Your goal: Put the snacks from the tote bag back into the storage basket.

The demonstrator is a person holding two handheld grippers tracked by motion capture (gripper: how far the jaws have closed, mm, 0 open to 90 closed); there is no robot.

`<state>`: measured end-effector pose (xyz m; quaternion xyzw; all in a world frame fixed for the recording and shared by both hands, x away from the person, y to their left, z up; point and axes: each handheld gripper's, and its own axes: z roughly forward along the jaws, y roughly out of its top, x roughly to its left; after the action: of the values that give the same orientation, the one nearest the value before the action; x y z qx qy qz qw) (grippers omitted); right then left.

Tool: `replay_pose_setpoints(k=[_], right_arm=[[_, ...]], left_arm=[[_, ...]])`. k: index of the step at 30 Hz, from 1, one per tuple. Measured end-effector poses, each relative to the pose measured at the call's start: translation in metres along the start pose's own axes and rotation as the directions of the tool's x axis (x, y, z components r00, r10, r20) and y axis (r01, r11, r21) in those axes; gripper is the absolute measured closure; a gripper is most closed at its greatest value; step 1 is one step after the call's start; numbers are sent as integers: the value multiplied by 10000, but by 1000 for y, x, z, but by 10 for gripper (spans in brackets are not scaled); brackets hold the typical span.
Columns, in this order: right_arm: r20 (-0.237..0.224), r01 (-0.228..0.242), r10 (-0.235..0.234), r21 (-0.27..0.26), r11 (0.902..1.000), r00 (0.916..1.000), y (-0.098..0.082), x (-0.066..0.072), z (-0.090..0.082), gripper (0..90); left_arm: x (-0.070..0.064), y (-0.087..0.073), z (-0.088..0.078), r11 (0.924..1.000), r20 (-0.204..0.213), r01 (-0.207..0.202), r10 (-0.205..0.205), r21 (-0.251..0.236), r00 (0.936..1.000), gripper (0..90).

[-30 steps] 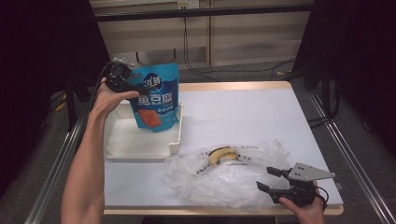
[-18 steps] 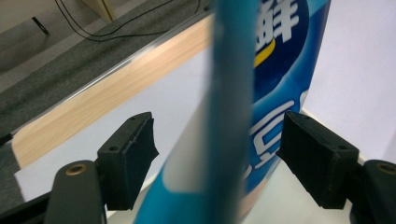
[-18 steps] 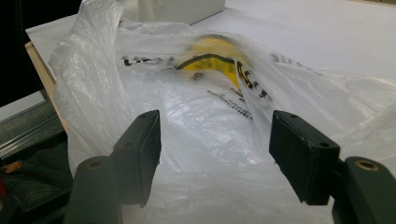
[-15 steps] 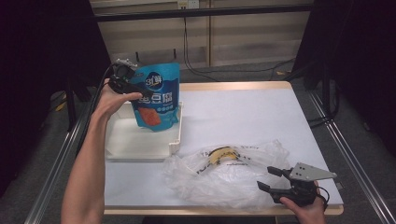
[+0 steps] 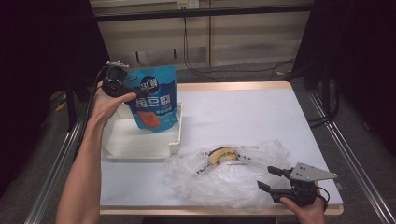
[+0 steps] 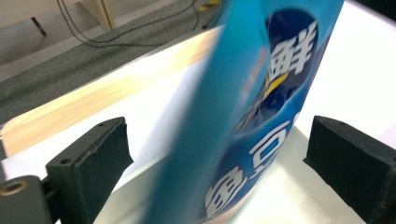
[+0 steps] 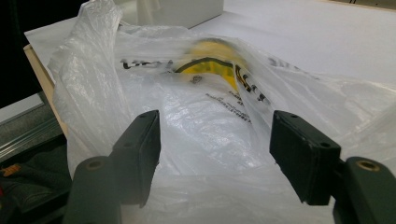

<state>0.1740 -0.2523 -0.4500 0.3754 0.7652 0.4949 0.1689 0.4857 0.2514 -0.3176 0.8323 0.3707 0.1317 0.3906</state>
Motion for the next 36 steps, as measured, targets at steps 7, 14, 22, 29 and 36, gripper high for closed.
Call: replay_pose_setpoints(k=[7, 14, 22, 29, 36], right_arm=[[-54, -23, 23, 0, 10000, 10000, 0, -1, 1, 342], [-12, -149, 149, -76, 9999, 9999, -1, -6, 2, 341], [86, -119, 122, -242, 9996, 9999, 0, -4, 0, 314], [378, -158, 173, -396, 9991, 9991, 1, -2, 0, 223], [546, -187, 209, -408, 9990, 9983, 2, -1, 0, 187]], left_arm=[[1, -7, -9, 9985, -310, 263, -278, -481, 9991, 25], [-3, -8, -20, 9973, -289, 162, -184, -713, 9994, 32], [-16, -20, -37, 9947, -453, -218, 174, -1005, 9988, 38], [-33, -36, -50, 9846, -640, -661, 564, -1616, 9964, 53], [-57, -60, -57, 9734, -1188, -962, 725, -2079, 9903, 54]])
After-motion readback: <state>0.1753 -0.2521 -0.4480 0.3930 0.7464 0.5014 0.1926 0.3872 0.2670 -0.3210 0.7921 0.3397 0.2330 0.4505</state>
